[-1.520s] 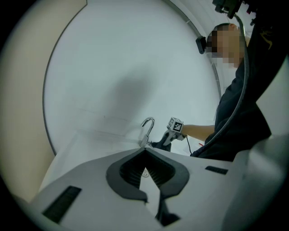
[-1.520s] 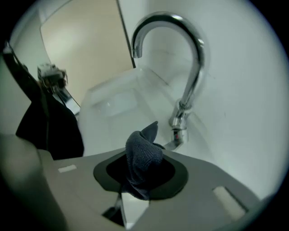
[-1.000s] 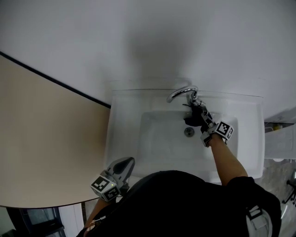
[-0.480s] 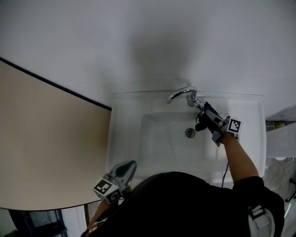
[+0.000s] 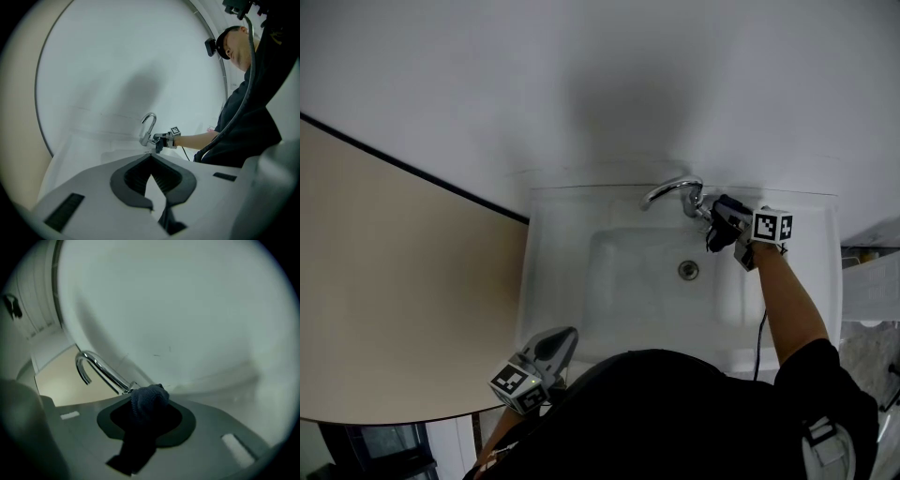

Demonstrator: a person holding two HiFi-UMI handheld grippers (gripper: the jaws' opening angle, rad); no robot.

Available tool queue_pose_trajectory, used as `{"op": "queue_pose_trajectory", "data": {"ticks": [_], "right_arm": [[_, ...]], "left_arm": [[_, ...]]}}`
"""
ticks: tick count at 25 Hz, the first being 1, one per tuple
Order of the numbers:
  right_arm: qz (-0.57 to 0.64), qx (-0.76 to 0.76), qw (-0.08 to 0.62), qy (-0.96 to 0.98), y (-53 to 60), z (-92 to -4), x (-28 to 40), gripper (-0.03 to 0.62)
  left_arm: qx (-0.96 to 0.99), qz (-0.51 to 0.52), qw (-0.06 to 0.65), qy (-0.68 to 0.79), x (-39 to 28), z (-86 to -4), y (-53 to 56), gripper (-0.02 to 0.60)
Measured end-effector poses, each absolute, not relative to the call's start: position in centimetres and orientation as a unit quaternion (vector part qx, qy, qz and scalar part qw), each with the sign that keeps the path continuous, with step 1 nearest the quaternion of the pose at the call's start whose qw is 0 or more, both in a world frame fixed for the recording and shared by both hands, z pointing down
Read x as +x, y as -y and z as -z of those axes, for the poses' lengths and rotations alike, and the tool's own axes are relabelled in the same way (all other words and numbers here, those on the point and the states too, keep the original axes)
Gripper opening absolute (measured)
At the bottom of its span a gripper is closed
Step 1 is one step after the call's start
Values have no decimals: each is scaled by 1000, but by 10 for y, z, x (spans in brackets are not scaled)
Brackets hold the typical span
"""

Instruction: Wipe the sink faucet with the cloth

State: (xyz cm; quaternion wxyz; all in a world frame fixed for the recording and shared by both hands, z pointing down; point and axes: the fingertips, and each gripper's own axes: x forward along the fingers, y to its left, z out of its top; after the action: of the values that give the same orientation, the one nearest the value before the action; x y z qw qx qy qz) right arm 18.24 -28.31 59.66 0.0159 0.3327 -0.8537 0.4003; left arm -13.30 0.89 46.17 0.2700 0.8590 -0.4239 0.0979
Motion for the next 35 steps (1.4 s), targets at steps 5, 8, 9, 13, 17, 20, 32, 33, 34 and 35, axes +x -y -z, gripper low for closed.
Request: {"op": "queue_pose_trajectory", "data": {"ticks": [5, 8, 9, 13, 17, 20, 32, 33, 34, 35], "right_arm": [[-335, 272, 241, 870, 295, -602, 148, 86], [-334, 254, 281, 863, 281, -600, 142, 83], [-318, 248, 299, 865, 273, -598, 139, 83], [-214, 226, 406, 859, 247, -600, 120, 83], [-165, 213, 440, 856, 253, -606, 118, 83], [-236, 248, 364, 866, 267, -602, 135, 84], [-440, 320, 60, 837, 314, -581, 148, 84], [-446, 316, 43, 836, 315, -576, 146, 84], [-452, 313, 30, 834, 316, -572, 144, 84], [-461, 309, 13, 832, 316, -568, 143, 84]], "left_arm": [[861, -98, 269, 421, -128, -459, -8, 0], [863, -98, 263, 419, -126, -460, -8, 0], [863, -98, 264, 420, -128, -463, -9, 0], [860, -99, 274, 419, -131, -470, -8, 0], [860, -89, 271, 424, -132, -464, -5, 0], [856, -73, 274, 432, -138, -459, -5, 0], [851, -80, 283, 436, -147, -477, -11, 0], [851, -80, 283, 436, -147, -477, -10, 0], [851, -80, 282, 436, -148, -477, -9, 0], [850, -80, 283, 437, -150, -477, -9, 0]]}}
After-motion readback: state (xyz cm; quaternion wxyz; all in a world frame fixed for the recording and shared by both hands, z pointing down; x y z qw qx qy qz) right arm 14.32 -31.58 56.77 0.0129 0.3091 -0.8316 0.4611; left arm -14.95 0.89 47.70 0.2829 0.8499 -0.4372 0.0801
